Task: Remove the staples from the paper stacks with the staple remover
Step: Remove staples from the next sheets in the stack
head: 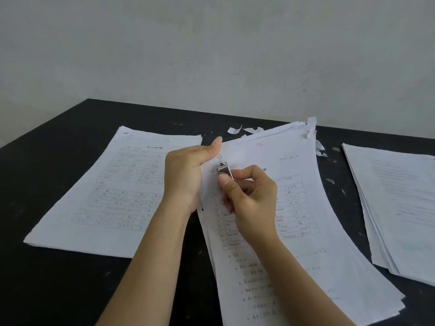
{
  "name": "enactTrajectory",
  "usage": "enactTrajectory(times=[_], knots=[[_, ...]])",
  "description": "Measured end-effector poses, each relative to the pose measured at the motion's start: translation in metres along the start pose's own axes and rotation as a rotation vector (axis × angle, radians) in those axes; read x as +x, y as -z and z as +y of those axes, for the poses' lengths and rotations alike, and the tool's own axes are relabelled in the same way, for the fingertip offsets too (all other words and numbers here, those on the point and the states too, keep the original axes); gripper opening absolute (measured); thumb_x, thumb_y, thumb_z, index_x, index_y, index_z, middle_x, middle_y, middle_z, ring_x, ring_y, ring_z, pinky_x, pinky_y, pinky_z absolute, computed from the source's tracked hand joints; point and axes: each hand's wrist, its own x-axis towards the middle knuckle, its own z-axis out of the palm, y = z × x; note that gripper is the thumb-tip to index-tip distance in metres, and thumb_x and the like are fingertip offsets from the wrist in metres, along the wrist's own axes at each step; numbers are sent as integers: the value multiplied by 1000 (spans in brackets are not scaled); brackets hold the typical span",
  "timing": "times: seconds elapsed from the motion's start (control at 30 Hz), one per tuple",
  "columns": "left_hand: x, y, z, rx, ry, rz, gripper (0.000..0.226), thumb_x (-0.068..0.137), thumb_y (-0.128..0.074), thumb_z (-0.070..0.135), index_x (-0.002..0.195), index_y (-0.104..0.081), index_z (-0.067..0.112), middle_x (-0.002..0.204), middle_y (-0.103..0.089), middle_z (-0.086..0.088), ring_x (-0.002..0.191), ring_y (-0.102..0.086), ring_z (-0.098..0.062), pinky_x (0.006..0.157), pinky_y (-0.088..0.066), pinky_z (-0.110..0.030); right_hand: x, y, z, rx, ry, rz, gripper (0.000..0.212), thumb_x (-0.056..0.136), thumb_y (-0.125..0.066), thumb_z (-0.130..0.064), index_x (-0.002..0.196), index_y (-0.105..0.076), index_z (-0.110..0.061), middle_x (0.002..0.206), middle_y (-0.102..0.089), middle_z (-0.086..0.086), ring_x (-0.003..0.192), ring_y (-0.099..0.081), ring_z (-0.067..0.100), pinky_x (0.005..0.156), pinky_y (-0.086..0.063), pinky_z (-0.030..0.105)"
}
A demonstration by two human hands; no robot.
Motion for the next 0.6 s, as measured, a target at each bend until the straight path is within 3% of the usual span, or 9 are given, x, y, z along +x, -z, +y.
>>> enactTrajectory(times=[0.13, 0.3, 0.47, 0.6], knots=[[-4, -4, -3, 76, -91, 5, 53, 70, -75, 29, 61, -48, -16, 59, -43, -14, 52, -41, -21, 44, -37, -20, 2, -1, -5, 93, -42, -13, 20, 85, -64, -6, 72, -50, -9, 44, -54, 2, 35, -43, 10, 37, -34, 17], [-4, -4, -5, 196, -133, 17, 40, 76, -72, 30, 41, -61, 17, 43, -52, 5, 47, -49, -9, 45, -41, -18, 1, -2, -5, 105, -53, 5, 18, 86, -64, -7, 73, -51, -10, 44, -54, 0, 34, -41, 11, 37, -32, 16], [-4, -5, -5, 215, -161, 14, 39, 78, -72, 28, 40, -64, 24, 41, -54, 11, 47, -52, -5, 53, -45, -25, 0, -5, -1, 88, -33, 57, 18, 85, -66, -9, 74, -52, -13, 42, -54, -1, 36, -43, 11, 39, -35, 18], [-4, -5, -3, 217, -162, 13, 35, 77, -73, 27, 43, -66, 22, 42, -56, 8, 44, -52, -4, 47, -45, -17, 1, -4, -2, 116, -47, 62, 18, 85, -66, -8, 74, -52, -12, 44, -55, 0, 36, -43, 12, 39, -35, 18]])
